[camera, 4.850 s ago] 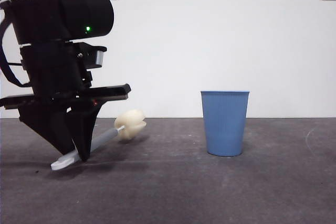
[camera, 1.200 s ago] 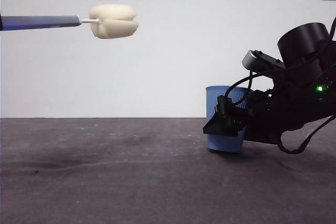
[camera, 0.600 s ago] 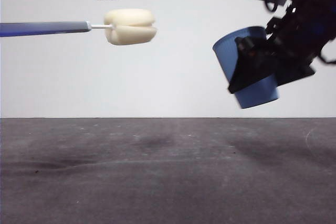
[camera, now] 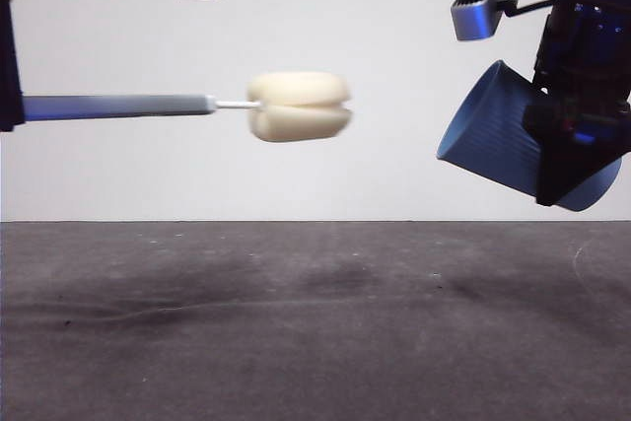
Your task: Pick up the cup brush,pick up the cup,insert the brush into the cup,clean the cup,put the cup brush back,put the cup back to the fixed position on the table
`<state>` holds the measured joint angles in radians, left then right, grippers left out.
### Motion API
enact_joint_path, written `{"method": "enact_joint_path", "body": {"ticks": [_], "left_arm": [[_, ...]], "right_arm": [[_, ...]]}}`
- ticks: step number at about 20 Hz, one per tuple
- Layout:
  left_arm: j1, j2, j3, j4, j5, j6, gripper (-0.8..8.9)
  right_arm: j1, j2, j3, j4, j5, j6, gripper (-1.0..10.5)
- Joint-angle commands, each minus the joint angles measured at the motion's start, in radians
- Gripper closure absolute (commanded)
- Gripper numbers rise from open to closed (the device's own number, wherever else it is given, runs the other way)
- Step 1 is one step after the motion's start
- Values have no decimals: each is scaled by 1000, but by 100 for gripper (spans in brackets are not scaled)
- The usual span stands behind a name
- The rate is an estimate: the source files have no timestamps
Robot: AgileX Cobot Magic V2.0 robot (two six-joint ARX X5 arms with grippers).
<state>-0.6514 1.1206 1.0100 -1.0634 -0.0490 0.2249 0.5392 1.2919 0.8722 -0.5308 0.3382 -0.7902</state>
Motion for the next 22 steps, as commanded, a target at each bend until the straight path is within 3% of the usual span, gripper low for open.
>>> {"method": "enact_joint_path", "body": {"ticks": [1, 4, 16, 22], "left_arm": [[-39, 13, 6, 21, 1, 19, 822], [-69, 23, 6, 38, 1, 24, 822], [-156, 103, 6, 76, 6, 11, 822], [-193, 200, 7, 142, 36, 10, 822]], "right_arm": [[24, 4, 2, 6, 71, -171, 959], [57, 4, 2, 7, 128, -261, 959], [176, 29, 2, 82, 192, -411, 959], [235, 60, 2, 84, 195, -436, 959]]}}
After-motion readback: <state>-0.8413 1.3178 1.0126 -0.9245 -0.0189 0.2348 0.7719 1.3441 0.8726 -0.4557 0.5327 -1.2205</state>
